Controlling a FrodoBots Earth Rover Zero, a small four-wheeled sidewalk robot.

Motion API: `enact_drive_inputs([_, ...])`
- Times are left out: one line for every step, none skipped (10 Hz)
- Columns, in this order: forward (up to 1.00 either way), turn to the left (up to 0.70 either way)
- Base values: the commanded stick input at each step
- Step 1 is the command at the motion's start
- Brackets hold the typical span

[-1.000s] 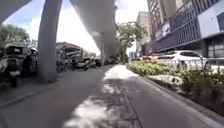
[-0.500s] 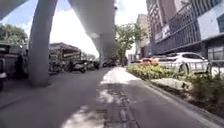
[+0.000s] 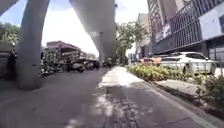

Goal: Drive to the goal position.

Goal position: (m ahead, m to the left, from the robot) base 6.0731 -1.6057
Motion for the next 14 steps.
enact_drive_inputs([0.7,0.0])
enact_drive_inputs([0.7,0.0])
enact_drive_inputs([0.7,0.0])
enact_drive_inputs([0.7,0.0])
enact_drive_inputs([0.7,0.0])
enact_drive_inputs([0.7,0.0])
enact_drive_inputs([0.7,0.0])
enact_drive_inputs([0.7,0.0])
enact_drive_inputs([0.7,0.0])
enact_drive_inputs([0.7,0.0])
enact_drive_inputs([0.7,0.0])
enact_drive_inputs([0.7,0.0])
enact_drive_inputs([0.7,0.0])
enact_drive_inputs([0.7,0.0])
